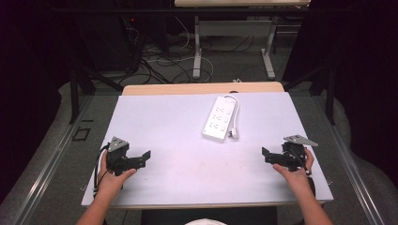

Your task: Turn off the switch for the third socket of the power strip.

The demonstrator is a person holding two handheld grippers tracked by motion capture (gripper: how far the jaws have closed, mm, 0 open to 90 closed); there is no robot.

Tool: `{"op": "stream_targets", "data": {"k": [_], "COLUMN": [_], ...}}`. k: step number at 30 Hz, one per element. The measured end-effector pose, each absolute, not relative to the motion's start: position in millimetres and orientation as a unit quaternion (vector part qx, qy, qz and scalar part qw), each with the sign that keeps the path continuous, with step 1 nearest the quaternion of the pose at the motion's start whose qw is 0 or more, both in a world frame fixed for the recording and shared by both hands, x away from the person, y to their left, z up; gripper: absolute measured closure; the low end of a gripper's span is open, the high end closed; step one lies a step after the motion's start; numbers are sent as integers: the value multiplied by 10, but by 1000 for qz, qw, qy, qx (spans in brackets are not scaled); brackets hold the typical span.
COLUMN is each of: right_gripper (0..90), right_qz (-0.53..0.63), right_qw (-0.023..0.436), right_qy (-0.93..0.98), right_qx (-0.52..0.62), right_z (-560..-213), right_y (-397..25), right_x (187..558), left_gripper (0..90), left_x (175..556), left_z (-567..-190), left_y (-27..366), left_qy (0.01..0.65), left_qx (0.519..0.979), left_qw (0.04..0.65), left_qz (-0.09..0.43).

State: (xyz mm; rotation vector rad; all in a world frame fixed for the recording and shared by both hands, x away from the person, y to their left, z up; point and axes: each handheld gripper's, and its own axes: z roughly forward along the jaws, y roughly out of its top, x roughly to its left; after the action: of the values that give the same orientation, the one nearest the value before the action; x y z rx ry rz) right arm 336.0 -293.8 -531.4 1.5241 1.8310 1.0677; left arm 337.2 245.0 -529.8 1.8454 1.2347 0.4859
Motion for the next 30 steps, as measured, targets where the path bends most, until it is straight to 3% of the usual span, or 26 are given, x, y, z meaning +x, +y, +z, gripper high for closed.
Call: {"op": "stream_targets", "data": {"k": [7,30], "right_gripper": [0,1], "right_qz": [382,377], "right_qw": [279,263], "right_qy": [699,719], "right_qx": [537,522], "right_z": [-5293,-5334], "right_y": [-2807,-2715], "right_x": [3330,3331], "left_gripper": [31,38], "left_x": [3338,3321], "left_z": [-5339,-5386], "left_y": [2334,2187], "left_qy": [481,467], "left_qx": [749,768], "left_qw": [411,399], "left_qz": [195,180]}}
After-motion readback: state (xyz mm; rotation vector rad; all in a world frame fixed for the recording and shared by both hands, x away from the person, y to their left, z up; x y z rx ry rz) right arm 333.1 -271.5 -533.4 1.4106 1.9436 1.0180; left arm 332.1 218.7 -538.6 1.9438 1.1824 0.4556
